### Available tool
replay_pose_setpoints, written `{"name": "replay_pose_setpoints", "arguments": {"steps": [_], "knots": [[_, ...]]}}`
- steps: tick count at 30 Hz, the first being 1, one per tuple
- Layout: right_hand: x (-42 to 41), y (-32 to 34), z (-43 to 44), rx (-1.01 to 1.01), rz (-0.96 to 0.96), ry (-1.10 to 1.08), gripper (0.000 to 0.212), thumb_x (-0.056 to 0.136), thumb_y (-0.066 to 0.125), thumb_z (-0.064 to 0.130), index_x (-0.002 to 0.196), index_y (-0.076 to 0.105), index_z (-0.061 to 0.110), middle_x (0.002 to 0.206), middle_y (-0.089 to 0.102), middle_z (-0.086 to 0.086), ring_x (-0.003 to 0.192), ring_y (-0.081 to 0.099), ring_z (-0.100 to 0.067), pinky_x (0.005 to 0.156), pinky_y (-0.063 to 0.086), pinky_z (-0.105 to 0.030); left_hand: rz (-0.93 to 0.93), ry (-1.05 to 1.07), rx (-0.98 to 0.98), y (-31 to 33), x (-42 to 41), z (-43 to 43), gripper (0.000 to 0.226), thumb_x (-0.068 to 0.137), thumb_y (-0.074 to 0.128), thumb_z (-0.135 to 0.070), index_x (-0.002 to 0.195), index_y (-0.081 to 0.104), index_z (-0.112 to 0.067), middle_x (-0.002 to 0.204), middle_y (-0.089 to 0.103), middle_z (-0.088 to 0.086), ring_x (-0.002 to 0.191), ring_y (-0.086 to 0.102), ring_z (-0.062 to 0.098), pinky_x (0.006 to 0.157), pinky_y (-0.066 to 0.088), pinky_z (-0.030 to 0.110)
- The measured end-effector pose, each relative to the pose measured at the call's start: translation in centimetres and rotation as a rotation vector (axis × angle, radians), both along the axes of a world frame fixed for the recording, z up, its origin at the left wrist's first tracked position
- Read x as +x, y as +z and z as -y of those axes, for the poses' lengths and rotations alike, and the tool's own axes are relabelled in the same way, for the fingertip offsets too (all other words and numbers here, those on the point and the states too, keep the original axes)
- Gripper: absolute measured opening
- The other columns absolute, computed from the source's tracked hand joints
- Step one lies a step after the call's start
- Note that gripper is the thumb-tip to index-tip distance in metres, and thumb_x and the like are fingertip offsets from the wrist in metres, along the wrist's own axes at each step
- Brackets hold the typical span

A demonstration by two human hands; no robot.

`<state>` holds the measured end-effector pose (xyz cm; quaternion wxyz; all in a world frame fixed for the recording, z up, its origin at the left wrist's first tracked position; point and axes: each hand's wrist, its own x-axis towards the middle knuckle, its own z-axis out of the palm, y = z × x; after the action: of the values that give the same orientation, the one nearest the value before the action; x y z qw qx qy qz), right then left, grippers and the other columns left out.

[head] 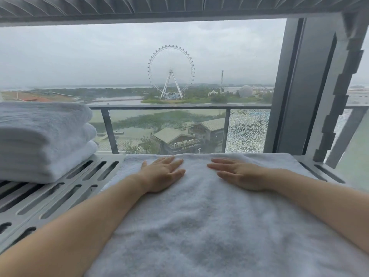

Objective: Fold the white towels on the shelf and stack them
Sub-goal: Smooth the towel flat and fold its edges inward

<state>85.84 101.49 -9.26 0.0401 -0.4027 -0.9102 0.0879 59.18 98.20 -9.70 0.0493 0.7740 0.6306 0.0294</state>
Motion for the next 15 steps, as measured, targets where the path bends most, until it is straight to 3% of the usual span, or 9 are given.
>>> {"name": "replay_pose_setpoints", "arguments": {"steps": [5, 9, 12, 15], "knots": [[1.5, -0.5, -1.1, 0.087, -0.069, -0.072, 0.047, 0.097, 0.031, 0.044, 0.142, 0.032, 0.029, 0.152, 0.022, 0.011, 0.138, 0.013, -0.002, 0.109, 0.001, -0.018, -0.008, -0.069, 0.011, 1.1, 4.8, -0.2, 0.052, 0.098, 0.02, -0.041, 0.148, 0.011, -0.028, 0.157, 0.001, -0.008, 0.144, -0.003, 0.013, 0.112, -0.003, 0.059], [3.0, -0.4, -1.9, 0.015, -0.144, -0.115, 0.04, 0.098, 0.035, 0.036, 0.138, 0.04, 0.033, 0.15, 0.029, 0.009, 0.132, 0.022, 0.002, 0.106, 0.011, -0.017, 0.005, -0.077, -0.033, 0.2, 9.3, -0.4, 0.066, 0.092, 0.02, -0.06, 0.148, 0.006, -0.028, 0.157, 0.0, -0.01, 0.144, -0.002, 0.014, 0.109, -0.005, 0.061], [4.9, 0.1, -2.6, 0.019, -0.099, -0.251, 0.043, 0.099, 0.029, 0.04, 0.141, 0.032, 0.035, 0.154, 0.02, 0.007, 0.14, 0.016, -0.008, 0.114, 0.008, -0.028, -0.016, -0.063, -0.014, -0.1, 8.8, -0.8, 0.071, 0.089, 0.019, -0.067, 0.148, 0.003, -0.031, 0.157, -0.002, -0.011, 0.144, -0.003, 0.014, 0.11, -0.004, 0.059], [4.9, -0.6, -1.7, 0.057, -0.167, -0.147, 0.047, 0.095, 0.029, 0.05, 0.14, 0.034, 0.037, 0.152, 0.02, 0.015, 0.136, 0.016, 0.002, 0.111, 0.009, -0.022, -0.02, -0.072, -0.003, -0.3, 8.6, -0.9, 0.071, 0.088, 0.018, -0.067, 0.148, 0.003, -0.032, 0.157, -0.002, -0.011, 0.144, -0.003, 0.014, 0.11, -0.003, 0.058]]}}
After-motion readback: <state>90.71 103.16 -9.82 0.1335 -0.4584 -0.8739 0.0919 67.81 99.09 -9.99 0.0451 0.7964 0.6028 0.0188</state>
